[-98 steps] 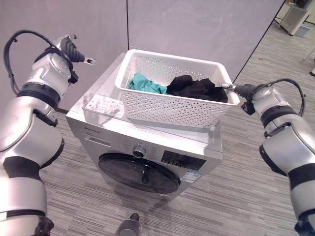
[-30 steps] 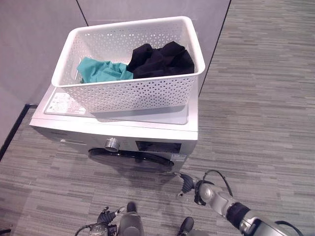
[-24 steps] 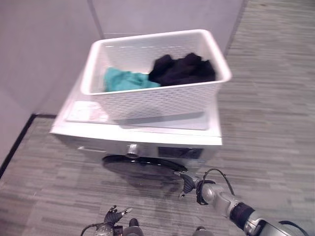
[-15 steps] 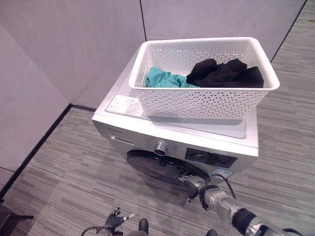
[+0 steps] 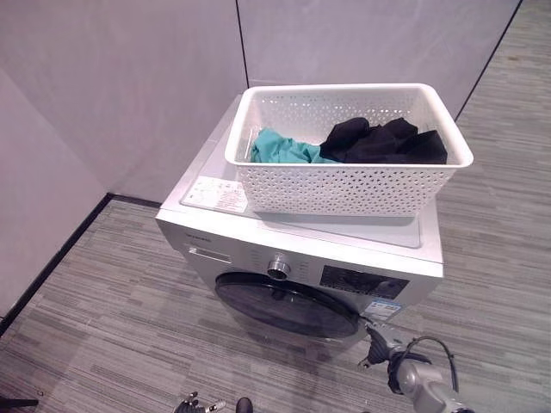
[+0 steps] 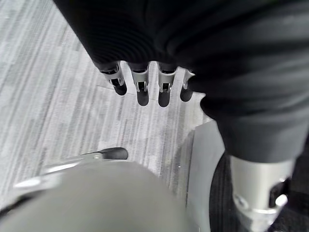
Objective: Grab the laundry basket,head to the washer,open it,put in the laundry and shut it.
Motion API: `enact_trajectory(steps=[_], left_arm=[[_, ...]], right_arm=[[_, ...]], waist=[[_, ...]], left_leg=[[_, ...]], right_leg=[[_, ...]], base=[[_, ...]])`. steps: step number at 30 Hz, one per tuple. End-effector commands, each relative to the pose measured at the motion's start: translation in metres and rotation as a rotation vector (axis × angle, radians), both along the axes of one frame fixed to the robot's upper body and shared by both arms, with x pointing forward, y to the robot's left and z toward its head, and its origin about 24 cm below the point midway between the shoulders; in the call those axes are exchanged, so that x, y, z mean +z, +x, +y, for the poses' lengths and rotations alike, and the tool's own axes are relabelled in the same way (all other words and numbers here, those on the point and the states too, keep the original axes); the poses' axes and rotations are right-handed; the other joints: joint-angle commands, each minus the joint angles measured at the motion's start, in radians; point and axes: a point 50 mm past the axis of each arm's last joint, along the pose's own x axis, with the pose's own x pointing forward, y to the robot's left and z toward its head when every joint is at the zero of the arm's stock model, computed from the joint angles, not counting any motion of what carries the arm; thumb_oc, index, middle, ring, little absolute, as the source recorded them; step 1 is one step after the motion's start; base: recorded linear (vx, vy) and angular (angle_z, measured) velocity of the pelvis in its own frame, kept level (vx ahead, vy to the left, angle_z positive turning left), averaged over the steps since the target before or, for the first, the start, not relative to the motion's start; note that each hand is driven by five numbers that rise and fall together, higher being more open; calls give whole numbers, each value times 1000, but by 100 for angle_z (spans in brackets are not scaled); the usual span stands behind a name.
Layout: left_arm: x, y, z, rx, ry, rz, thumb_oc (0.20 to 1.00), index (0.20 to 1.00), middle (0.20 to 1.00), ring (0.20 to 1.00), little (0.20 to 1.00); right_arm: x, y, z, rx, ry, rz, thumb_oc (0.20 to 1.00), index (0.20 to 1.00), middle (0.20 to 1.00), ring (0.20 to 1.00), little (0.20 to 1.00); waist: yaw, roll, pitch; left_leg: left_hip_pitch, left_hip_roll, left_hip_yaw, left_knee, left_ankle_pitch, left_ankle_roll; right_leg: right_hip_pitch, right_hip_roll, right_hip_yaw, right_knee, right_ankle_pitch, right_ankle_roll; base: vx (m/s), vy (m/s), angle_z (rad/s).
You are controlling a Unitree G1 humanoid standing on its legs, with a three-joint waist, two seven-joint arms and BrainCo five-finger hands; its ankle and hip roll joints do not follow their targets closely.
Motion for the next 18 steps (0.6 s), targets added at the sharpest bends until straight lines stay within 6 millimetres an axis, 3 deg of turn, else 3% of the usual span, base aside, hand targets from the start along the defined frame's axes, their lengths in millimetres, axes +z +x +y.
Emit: enact_trajectory(steps=[1, 9, 13, 18], left_arm=[[0, 12, -10, 0, -30, -36, 1000, 1000, 1000, 1000, 1000], [2, 15, -7, -15, -5, -44, 1000, 1000, 1000, 1000, 1000], [-1, 10, -7, -25, 12, -15, 1000, 1000, 1000, 1000, 1000], [2, 17, -8, -15, 1, -57, 1000, 1000, 1000, 1000, 1000]], right_arm=[[19, 26, 11, 37, 32, -119, 1000, 1000, 1000, 1000, 1000], [21, 34, 20, 7, 76, -163, 1000, 1000, 1000, 1000, 1000], [31, 50, 35, 10, 122, -233, 1000, 1000, 1000, 1000, 1000], [36, 61, 49, 32, 156, -261, 1000, 1000, 1000, 1000, 1000]], waist=[[40, -19, -1], [50, -16, 8], [60, -21, -4], [71, -25, -2]], left_leg=[[20, 47, 21, 5, -91, 61], [-13, 36, -1, 5, -81, 62], [-26, 23, -7, 5, -83, 65], [-42, 12, -14, 5, -82, 72]], right_leg=[[-114, -130, -23, 147, 2, 13], [-118, -145, -44, 152, 3, 16], [-124, -155, -50, 147, 11, 21], [-138, -167, -50, 149, 21, 24]], base=[[0, 0, 0], [3, 4, 8], [28, 14, 4], [-1, 8, -2]])
